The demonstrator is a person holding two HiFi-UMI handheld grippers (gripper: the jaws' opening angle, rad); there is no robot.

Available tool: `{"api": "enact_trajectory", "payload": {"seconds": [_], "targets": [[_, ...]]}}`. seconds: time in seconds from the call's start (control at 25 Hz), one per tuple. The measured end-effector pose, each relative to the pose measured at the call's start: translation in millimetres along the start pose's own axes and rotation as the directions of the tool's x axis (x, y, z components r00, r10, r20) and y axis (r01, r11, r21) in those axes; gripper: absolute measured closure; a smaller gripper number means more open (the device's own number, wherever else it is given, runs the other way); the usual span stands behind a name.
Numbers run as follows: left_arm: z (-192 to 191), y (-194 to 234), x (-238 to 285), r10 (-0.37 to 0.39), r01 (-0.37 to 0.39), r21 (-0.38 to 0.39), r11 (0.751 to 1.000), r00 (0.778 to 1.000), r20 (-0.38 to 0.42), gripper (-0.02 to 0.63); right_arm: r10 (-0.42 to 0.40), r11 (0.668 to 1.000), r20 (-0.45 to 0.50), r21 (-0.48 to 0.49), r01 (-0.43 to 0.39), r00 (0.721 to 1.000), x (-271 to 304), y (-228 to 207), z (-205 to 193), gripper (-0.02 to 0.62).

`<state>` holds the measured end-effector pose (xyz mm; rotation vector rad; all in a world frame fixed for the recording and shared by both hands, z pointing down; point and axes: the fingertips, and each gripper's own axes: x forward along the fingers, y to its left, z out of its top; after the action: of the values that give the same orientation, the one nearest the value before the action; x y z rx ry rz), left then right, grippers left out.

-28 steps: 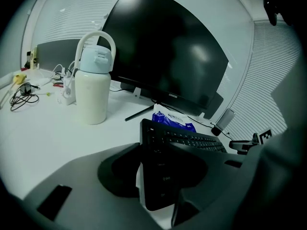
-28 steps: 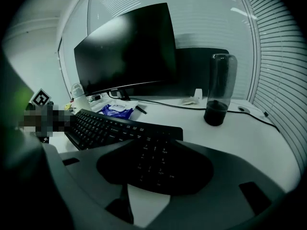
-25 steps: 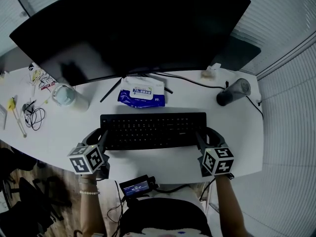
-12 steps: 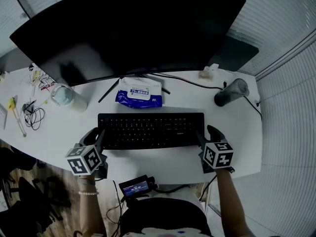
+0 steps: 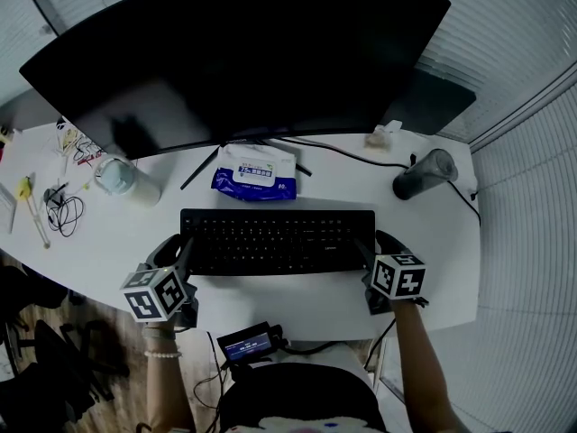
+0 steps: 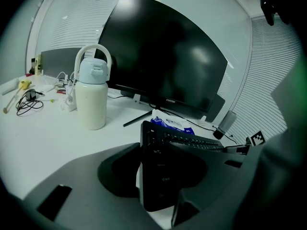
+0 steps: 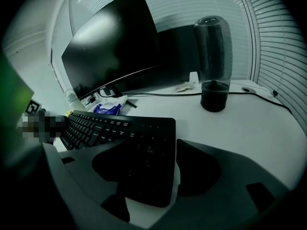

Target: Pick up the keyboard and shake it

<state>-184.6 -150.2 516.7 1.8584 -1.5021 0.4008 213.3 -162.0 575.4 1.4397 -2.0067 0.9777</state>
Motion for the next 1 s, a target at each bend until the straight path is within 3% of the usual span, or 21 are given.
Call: {"api": "enact_trajectory", "payload": {"seconds": [0.32, 0.64, 1.0], "targets": [[-0.8, -0.5, 4.0, 0.015, -0.015, 0.007, 1.000, 1.000, -0.004, 0.439, 0.052, 0.997, -0.038, 0.056, -0.050, 0.998, 4.9, -3.8, -3.3, 0.322], [-2.9, -0.4, 7.2, 0.028, -0.027, 0.031, 0.999, 0.999, -0.024, 0.439, 0.037, 0.998, -0.068, 0.057, -0.034, 0.997, 5.4, -7.2, -1.1, 0.318], [-0.5, -2.2, 9.4, 0.026, -0.026, 0.038, 0.999, 1.000, -0.002, 0.442, 0.029, 0.995, -0.036, 0.095, -0.025, 0.999, 2.0, -8.2, -2.9, 0.322]]}}
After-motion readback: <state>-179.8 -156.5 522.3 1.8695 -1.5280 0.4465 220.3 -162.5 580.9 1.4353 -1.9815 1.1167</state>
